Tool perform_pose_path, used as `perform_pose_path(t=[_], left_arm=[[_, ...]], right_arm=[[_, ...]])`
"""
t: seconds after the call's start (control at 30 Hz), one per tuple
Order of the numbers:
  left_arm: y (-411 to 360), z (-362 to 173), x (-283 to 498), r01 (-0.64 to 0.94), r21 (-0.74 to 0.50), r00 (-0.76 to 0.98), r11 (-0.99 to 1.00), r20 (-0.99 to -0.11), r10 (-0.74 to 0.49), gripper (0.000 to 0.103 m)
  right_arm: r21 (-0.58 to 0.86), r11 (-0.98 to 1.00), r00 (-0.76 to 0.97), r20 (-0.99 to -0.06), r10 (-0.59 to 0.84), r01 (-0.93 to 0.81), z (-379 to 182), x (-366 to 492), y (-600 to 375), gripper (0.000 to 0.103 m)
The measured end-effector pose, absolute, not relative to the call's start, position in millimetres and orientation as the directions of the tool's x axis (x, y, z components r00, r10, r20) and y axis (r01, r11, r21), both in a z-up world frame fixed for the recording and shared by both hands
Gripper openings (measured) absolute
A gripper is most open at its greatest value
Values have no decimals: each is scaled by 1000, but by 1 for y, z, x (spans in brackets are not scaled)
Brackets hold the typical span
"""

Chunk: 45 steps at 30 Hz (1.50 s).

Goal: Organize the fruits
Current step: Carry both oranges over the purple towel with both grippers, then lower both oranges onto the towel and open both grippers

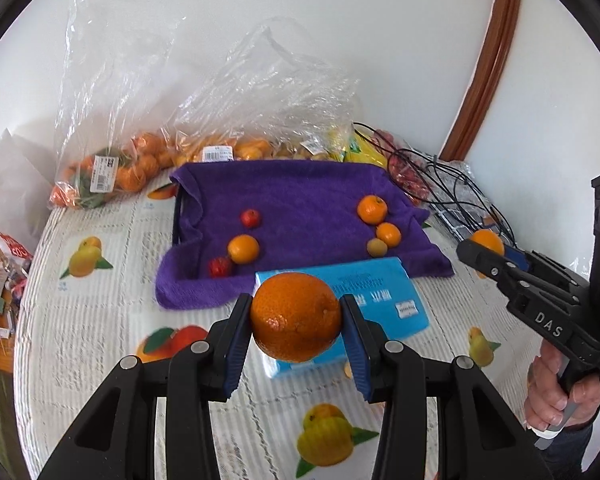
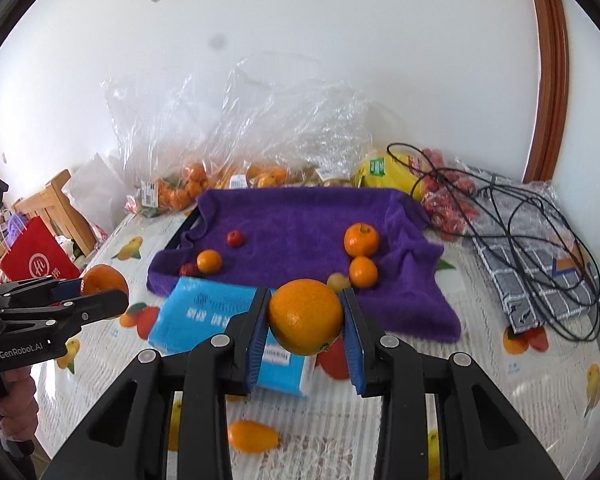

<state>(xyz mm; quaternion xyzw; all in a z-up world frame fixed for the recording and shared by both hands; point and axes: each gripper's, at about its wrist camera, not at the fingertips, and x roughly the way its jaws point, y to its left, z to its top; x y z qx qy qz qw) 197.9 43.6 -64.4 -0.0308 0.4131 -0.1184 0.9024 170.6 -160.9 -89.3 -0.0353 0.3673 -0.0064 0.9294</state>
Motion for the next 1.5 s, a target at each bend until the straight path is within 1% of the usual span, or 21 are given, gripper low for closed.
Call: perform_pose_path(t=[0.23,0.43,1.0,1.33,1.5], left_arm=[[44,-57,229,183,-135,636,974,-739,-222,41],[44,-63,255,179,-139,627,974,-747,-221,41],[40,-84,314,176,-165,592,970,-770,-238,41],[30,-115,342,191,-189,540,963,-799,-264,41],[28,-129,346,194,-208,518,959,-808,-280,41]], right_arm=[[-61,998,738,-674,-29,-16,-79,205,-164,34],[-46,999,732,-681,-18,-18,-84,233,-165,34],[-53,998,689,-725,-26,-18,-117,290,-182,34],[-9,1000,614,-790,-6,-1,-165,311,-203,35],[-16,1000,597,-802,-7,-9,-176,313,-204,35]])
